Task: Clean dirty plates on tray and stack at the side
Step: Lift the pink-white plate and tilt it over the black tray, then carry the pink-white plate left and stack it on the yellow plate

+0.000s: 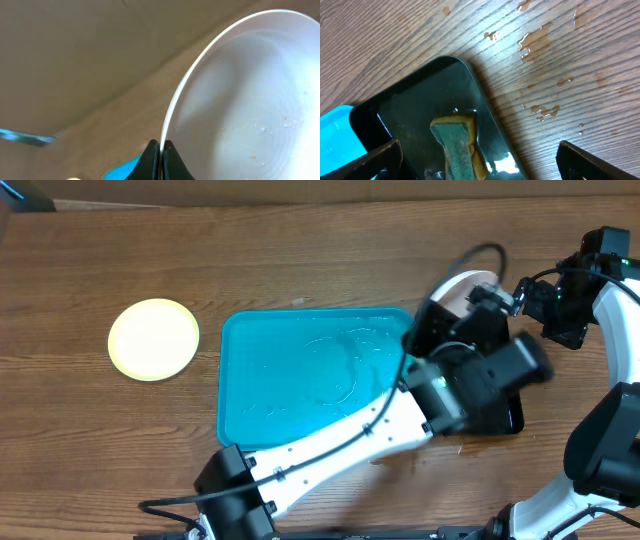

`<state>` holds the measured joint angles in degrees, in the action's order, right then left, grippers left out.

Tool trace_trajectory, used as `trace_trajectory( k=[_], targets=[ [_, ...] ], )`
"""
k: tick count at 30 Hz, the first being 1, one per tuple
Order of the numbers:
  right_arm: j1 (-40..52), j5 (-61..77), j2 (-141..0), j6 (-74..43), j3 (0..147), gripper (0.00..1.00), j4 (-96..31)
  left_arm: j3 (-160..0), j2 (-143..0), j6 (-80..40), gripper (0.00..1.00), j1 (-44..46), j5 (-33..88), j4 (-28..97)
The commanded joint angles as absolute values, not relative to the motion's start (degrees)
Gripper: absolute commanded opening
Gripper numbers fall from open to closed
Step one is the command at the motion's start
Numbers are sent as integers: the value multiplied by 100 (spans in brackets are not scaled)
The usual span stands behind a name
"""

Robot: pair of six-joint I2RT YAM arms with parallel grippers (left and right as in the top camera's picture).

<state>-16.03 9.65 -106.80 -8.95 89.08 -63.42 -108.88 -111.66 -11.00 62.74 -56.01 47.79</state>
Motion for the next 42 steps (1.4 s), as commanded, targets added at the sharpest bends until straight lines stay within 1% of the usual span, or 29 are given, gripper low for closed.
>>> trace_trajectory(
  k=[1, 4, 5, 6, 9, 12, 16, 24, 30, 36, 42],
  targets=[
    [-1586, 965, -10582, -893, 8965, 100, -6313, -11041, -11196, -2010, 4, 5688, -4117, 5011],
    [-1586, 965, -10582, -893, 8965, 100, -6313, -11039, -11196, -2451, 4, 5054, -3030, 5275],
    [-1586, 965, -10582, -893, 8965, 100, -6313, -11039, -11196, -2495, 4, 4823, -2639, 5323],
    [-1586, 965, -10582, -891, 8965, 100, -6313, -11041, -11196, -2495, 4, 4453, -1997, 5371],
    [-1586, 965, -10582, -893, 8965, 100, -6313, -11039, -11196, -2495, 4, 3684, -799, 5516],
    [-1586, 965, -10582, -891, 8965, 100, -6313, -11039, -11196, -2502, 4, 2792, 64, 5830],
    [-1586, 965, -10582, -893, 8965, 100, -6313, -11039, -11198, -2858, 4, 1649, 148, 6442],
    [-1586, 965, -10582, -893, 8965, 100, -6313, -11034, -11198, -2842, 4, -497, 106, 7269],
    [-1586, 965, -10582, -893, 8965, 100, -6313, -11030, -11198, -2834, 4, -1820, 89, 7599],
    [-1586, 965, -10582, -893, 8965, 100, -6313, -10975, -11198, -2836, 4, -2729, 89, 7631],
    [-1586, 965, -10582, -893, 8965, 100, -6313, -10632, -11203, -2842, 4, -3079, 1, 7557]
  ],
)
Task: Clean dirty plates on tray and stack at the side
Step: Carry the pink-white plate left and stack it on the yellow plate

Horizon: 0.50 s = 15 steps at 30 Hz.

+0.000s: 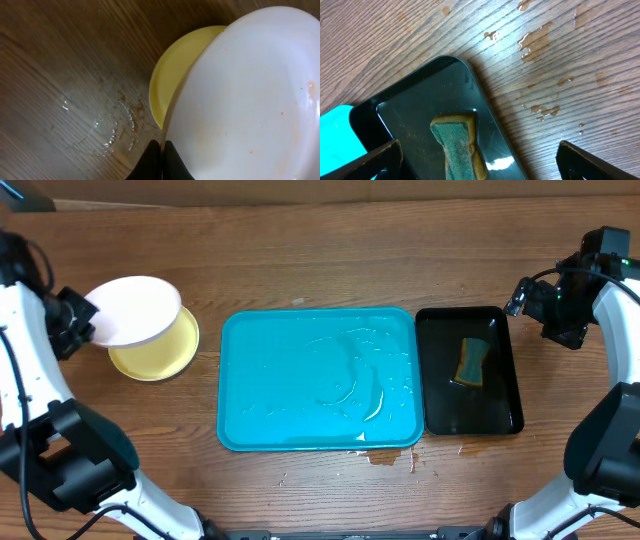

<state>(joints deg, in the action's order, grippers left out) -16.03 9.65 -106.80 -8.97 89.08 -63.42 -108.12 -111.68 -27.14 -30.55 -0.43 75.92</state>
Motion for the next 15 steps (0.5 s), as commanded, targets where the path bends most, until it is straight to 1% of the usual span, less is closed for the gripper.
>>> trace_trajectory(
  k=[1, 5, 15],
  targets=[
    [-1586, 965, -10582, -893, 8965, 100, -6313, -10551, -11203, -2851, 4, -3085, -73, 7478],
    [-1586, 965, -10582, -893, 8965, 100, -6313, -10291, -11203, -2847, 4, -3074, -364, 7210],
    [-1586, 965, -10582, -893, 8965, 100, -6313, -10001, -11207, -2832, 4, -3006, -342, 6744]
  ],
)
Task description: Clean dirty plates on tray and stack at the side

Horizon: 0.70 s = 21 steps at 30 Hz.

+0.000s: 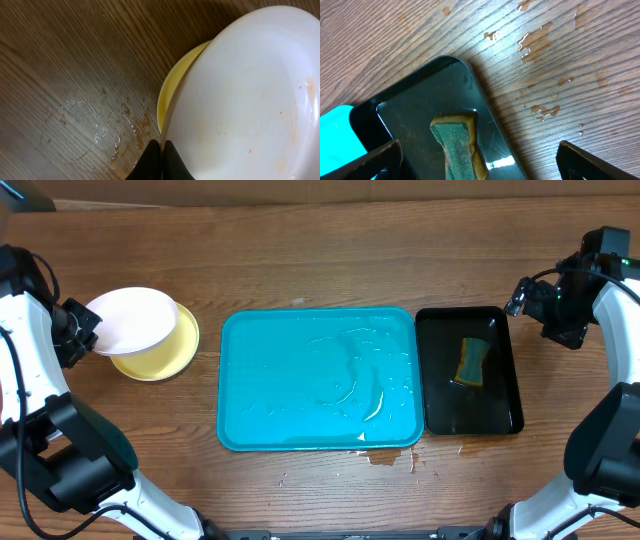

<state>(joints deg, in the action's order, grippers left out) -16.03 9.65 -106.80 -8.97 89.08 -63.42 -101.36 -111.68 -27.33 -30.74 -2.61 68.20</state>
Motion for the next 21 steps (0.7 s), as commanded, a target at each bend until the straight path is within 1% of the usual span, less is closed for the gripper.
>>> trace_trajectory(
  k=[1, 3, 4, 5, 6, 7, 9, 10, 11, 12, 16, 18, 21],
  targets=[
    [-1586, 965, -10582, -893, 8965, 100, -6313, -9946, -11207, -2832, 4, -2995, -342, 6696],
    [-1586, 965, -10582, -893, 8965, 100, -6313, -9852, -11209, -2832, 4, -2995, -340, 6615],
    [-1586, 965, -10582, -893, 8965, 100, -6313, -9813, -11207, -2832, 8, -2995, -338, 6589],
    [-1586, 965, -10582, -893, 8965, 100, -6313, -9780, -11207, -2832, 16, -2995, -338, 6567],
    [-1586, 965, -10582, -893, 8965, 100, -6313, -9758, -11207, -2832, 31, -2995, -314, 6547],
    [-1586, 965, -10582, -893, 8965, 100, -6313, -9754, -11209, -2832, 53, -2995, -290, 6547],
    [-1586, 965, -10582, -893, 8965, 100, -6313, -9754, -11209, -2829, 82, -2995, -211, 6547],
    [-1586, 965, -10582, -893, 8965, 100, -6313, -9754, -11209, -2827, 91, -2995, -137, 6554],
    [-1586, 965, -10582, -893, 8965, 100, -6313, -9754, -11209, -2801, 96, -2991, -38, 6558],
    [-1588, 965, -10582, -893, 8965, 100, -6313, -9754, -11209, -2630, 100, -2985, 148, 6554],
    [-1586, 965, -10582, -891, 8965, 100, -6313, -9754, -11209, -1837, 100, -2939, 982, 6386],
    [-1586, 965, -10582, -893, 8965, 100, -6313, -9754, -11209, -1614, 100, -2895, 1219, 6302],
    [-1588, 965, -10582, -891, 8965, 100, -6313, -9754, -11209, -1605, 100, -2805, 1234, 6246]
  ],
)
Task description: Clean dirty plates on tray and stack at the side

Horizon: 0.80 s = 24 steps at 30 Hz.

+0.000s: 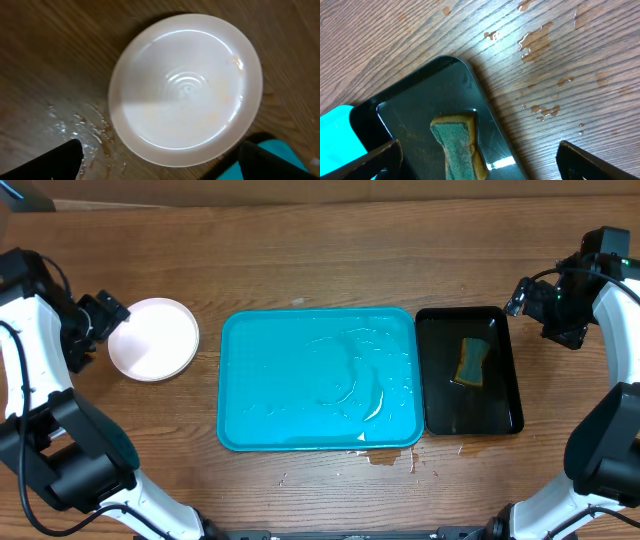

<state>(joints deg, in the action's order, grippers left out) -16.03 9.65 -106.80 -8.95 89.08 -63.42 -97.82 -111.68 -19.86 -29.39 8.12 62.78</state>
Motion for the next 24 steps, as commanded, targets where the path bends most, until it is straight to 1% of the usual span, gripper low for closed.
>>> trace_trajectory(
  k=[1, 10, 24],
  targets=[
    [-1586, 965, -10582, -891, 8965, 100, -6313, -9754, -11209, -1608, 100, -2773, 1236, 6235],
    [-1586, 965, -10582, -893, 8965, 100, -6313, -9754, -11209, -1608, 100, -2445, 1162, 6230],
    [-1586, 965, -10582, -893, 8965, 100, -6313, -9754, -11209, -1610, 99, -2418, 1162, 6230]
  ],
)
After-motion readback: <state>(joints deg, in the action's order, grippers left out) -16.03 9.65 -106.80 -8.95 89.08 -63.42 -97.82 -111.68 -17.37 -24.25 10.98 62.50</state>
